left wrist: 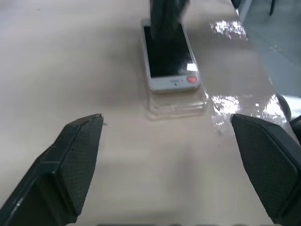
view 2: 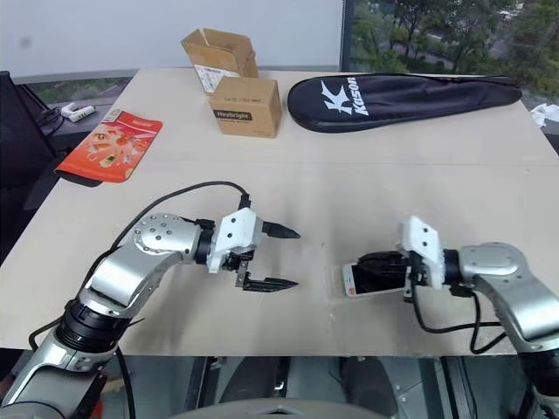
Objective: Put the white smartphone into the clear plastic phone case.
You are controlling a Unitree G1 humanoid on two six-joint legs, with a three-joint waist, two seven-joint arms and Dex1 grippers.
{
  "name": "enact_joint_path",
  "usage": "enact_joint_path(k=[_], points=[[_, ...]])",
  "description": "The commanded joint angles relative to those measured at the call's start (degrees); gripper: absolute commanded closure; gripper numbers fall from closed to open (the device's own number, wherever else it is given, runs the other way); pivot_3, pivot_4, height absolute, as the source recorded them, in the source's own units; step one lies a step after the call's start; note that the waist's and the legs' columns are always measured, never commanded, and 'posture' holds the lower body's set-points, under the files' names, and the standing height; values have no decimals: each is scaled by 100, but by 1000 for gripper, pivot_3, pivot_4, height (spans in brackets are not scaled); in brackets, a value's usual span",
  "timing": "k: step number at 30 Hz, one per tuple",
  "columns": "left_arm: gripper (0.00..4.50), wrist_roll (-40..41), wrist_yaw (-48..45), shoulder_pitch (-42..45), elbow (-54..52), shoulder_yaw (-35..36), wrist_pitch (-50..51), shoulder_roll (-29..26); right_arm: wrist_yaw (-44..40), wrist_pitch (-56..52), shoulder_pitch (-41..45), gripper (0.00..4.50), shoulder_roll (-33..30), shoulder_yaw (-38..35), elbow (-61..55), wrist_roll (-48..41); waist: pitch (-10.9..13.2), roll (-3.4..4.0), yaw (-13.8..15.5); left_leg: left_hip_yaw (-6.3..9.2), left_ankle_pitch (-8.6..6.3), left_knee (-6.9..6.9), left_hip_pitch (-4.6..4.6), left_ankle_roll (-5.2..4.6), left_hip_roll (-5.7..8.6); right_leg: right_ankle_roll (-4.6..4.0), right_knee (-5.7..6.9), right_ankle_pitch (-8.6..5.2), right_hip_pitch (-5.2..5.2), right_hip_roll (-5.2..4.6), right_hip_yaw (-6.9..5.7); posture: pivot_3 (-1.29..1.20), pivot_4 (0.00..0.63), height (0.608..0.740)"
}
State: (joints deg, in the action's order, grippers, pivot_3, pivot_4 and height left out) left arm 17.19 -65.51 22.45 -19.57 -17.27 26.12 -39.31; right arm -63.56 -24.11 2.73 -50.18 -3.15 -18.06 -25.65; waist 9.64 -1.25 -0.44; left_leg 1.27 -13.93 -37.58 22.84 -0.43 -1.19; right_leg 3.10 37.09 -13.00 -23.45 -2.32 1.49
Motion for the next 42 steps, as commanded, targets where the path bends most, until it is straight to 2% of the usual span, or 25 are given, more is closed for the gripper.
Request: enact_joint_path(k=[1, 6, 8, 10, 12, 17, 18, 19, 24, 35, 42], points=[[0, -162, 327, 220, -160, -63, 199, 133, -92, 213, -167, 4465, -263, -501, 185, 69, 0, 0, -1, 0, 0, 0, 0, 0, 0, 0, 0, 0, 0, 0, 0, 0, 150, 740], [0, -823, 836, 559, -352, -617, 936, 172, -127, 527, -591, 4465, -594, -909, 707, 356, 0, 0, -13, 2, 0, 0, -2, 0, 0, 1, 2, 0, 0, 2, -1, 0, 150, 740], [0, -845, 865, 661, -297, -710, 1147, 224, -114, 639, -714, 4465, -652, -967, 814, 478, 0, 0, -34, -2, 0, 0, -2, 0, 0, 1, 1, 0, 0, 2, 5, 0, 150, 740], [507, -746, 811, 703, -260, -701, 1309, 252, -76, 661, -782, 4500, -645, -999, 803, 514, 0, 1, -42, -2, 0, 0, -3, 0, 0, 1, 1, 0, 0, 2, 6, 0, 150, 740], [1262, -710, 743, 702, -284, -697, 1333, 214, -73, 580, -860, 4500, -632, -1026, 726, 466, 0, 1, -39, -1, 0, 0, -4, 0, 0, 1, 3, 0, 0, 3, 5, 0, 150, 740], [3749, -473, 529, 697, -326, -698, 1513, 227, 36, 531, -900, 4500, -628, -1022, 760, 554, 0, 1, -24, -2, 0, 0, -3, 0, 0, 1, 2, -1, 0, 3, 5, 0, 150, 740], [3870, -463, 491, 735, -287, -737, 1543, 225, 53, 530, -874, 4500, -644, -991, 781, 589, 0, 1, -24, -3, 0, 0, -3, 0, 0, 1, 1, -1, 0, 2, 6, 0, 150, 740], [4353, -463, 468, 760, -259, -764, 1557, 222, 63, 532, -859, 4500, -657, -968, 791, 613, 0, 1, -23, -2, 0, 0, -3, 0, 0, 1, 1, -1, 0, 3, 6, 0, 150, 740], [4353, -583, 14, 1190, -8, -1241, 1687, 175, 54, 482, -632, 4500, -797, -641, 791, 940, 0, 1, -22, -2, 0, 0, -3, 0, 1, 1, 1, -1, 0, 3, 5, 0, 150, 740], [4353, -737, -207, 1812, 299, -1801, 2146, 284, -286, -51, -714, 4500, -1102, -356, 161, 896, 1, 2, -22, 0, 0, 0, 0, 0, 1, 2, -1, -2, 0, 3, 5, 0, 150, 740], [4353, -860, -350, 2075, 596, -2100, 2132, 345, -128, -344, -574, 4500, -937, 90, -280, 904, 1, 1, -30, 1, 0, 0, 0, 0, 1, 3, -1, -2, -1, 4, 4, 0, 150, 740]])
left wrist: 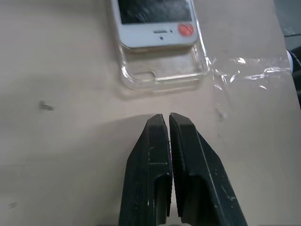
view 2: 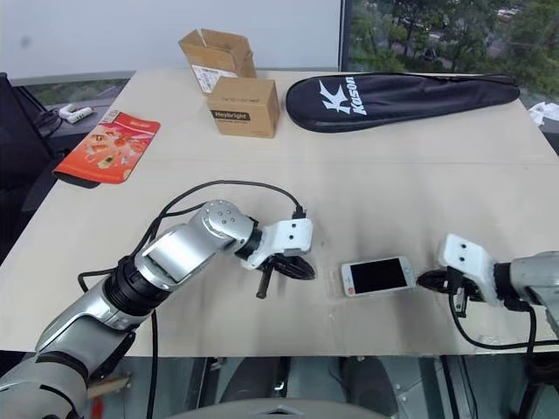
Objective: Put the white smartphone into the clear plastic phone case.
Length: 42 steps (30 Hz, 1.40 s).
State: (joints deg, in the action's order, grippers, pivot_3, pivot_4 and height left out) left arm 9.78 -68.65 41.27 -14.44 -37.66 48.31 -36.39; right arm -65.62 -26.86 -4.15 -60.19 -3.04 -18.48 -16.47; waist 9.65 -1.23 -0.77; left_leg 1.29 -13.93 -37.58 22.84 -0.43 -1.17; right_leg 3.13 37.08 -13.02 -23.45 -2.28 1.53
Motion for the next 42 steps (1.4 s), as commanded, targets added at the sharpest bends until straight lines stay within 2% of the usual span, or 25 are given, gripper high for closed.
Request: enact_joint_path(k=[1, 13, 34, 42], points=[[4353, -160, -25, 225, 153, -94, -124, 80, 104, -64, 141, 4500, 90, 147, -262, 13, 0, 0, 5, 1, 0, 0, 0, 0, 0, 0, 0, 0, 0, 0, -1, 0, 150, 740], [4353, -373, -35, 333, 395, -198, -126, 167, 261, -280, 430, 4500, 345, 591, -567, -26, 0, 0, 11, 2, 0, -2, 2, 0, 0, 1, 0, 0, 0, 0, -1, 0, 150, 740], [4353, -687, 868, 288, 1094, 264, -320, 638, 461, -479, 877, 4500, 737, 1025, -676, 54, -1, 0, 3, 8, 0, -59, -1, 0, 0, 20, 43, -12, 9, 3, -1, 0, 150, 740], [4353, -411, 735, 85, 915, 593, -88, 558, 410, -431, 694, 4500, 468, 710, -532, 44, 0, 0, 5, 11, 0, -62, -1, 0, 0, 19, 52, -12, 8, 4, -1, 0, 150, 740]])
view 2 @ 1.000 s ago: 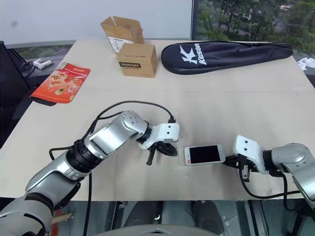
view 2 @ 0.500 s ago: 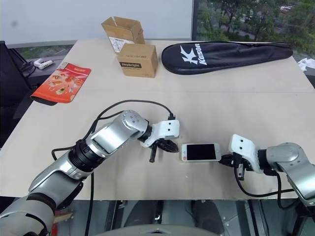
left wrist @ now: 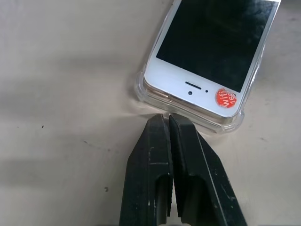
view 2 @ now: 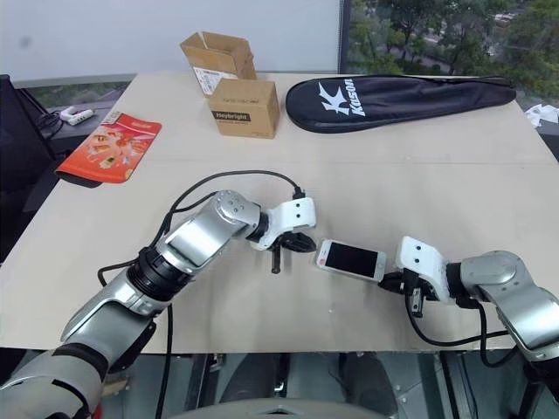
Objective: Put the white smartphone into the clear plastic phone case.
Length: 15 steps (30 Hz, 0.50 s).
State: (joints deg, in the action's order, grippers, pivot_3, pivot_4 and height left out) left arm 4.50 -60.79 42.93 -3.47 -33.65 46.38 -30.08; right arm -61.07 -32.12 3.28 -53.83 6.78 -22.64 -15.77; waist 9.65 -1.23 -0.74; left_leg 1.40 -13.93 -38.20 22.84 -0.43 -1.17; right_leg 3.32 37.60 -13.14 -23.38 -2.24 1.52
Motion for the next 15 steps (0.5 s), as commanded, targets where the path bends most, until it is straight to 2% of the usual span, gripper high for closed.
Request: enact_joint_path(k=[1, 8, 15], points=[[4353, 161, -73, -121, -214, 230, 143, -98, -52, 110, -64, 4500, -217, -336, -77, -32, 0, 0, 3, 0, 0, 0, 1, 0, 0, -1, 0, 0, 0, 0, 0, 0, 150, 740], [4353, 367, 32, -247, -306, 434, 337, -53, -54, 240, -19, 4500, -386, -589, 188, -14, 0, 0, 3, 0, 0, 0, 2, 0, 0, -1, -2, 0, 0, 0, -1, 0, 150, 740], [4353, 354, 36, -231, -321, 352, 312, -93, -15, 156, 259, 4500, -316, -411, 65, -43, 1, 0, 2, -1, 0, 0, 2, 0, 0, 0, -2, -1, -1, 0, 0, 0, 150, 740]])
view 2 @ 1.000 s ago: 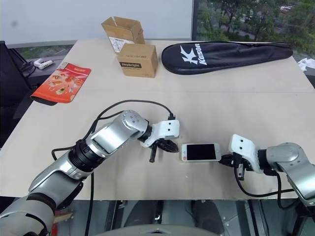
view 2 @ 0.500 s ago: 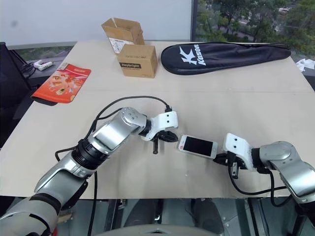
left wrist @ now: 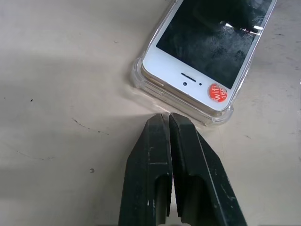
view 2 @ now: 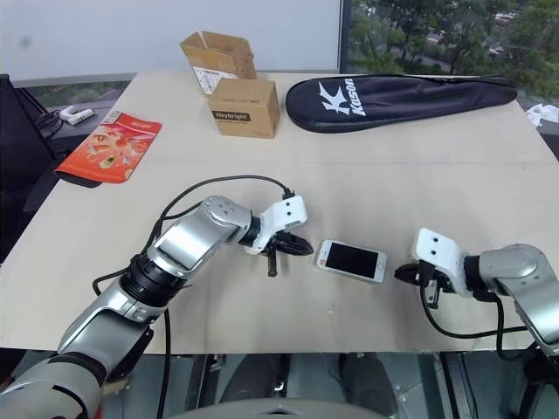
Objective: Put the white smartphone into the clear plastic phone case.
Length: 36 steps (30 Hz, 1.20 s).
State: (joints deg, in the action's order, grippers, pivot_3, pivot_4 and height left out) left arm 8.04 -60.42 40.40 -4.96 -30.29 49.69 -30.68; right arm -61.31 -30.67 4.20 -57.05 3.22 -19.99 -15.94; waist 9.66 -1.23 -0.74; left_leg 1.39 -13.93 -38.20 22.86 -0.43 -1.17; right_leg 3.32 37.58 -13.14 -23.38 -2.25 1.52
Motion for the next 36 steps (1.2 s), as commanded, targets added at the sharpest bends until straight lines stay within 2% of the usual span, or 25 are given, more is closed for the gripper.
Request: enact_joint_path(k=[1, 26, 34, 36], points=[[4353, -1, 0, 21, -173, 9, -23, -34, 17, 6, 203, 4500, 23, -22, -213, -20, 0, 0, 1, 1, 0, 0, 0, 0, 0, 0, 0, 0, 0, 0, 0, 0, 150, 740], [4353, -14, -28, -73, -201, -171, -107, -59, 189, -163, 710, 4500, 599, 665, -304, 238, -1, -2, -39, 3, 0, 1, -8, 0, -7, 0, 2, -1, 0, 10, 0, 0, 150, 740], [4353, 79, -55, -115, -187, -53, -162, -42, 180, -106, 517, 4500, 649, 401, -351, 161, -4, -5, -53, 3, 0, 1, -12, 0, -10, 0, 5, -1, 0, 16, 3, 0, 150, 740], [4353, 150, -90, -261, -234, 141, -667, -28, 133, 7, 286, 4500, 684, 119, -378, -41, -4, -5, -36, 3, 0, 1, -10, 0, -10, 0, 4, -1, 0, 15, 3, 0, 150, 740]])
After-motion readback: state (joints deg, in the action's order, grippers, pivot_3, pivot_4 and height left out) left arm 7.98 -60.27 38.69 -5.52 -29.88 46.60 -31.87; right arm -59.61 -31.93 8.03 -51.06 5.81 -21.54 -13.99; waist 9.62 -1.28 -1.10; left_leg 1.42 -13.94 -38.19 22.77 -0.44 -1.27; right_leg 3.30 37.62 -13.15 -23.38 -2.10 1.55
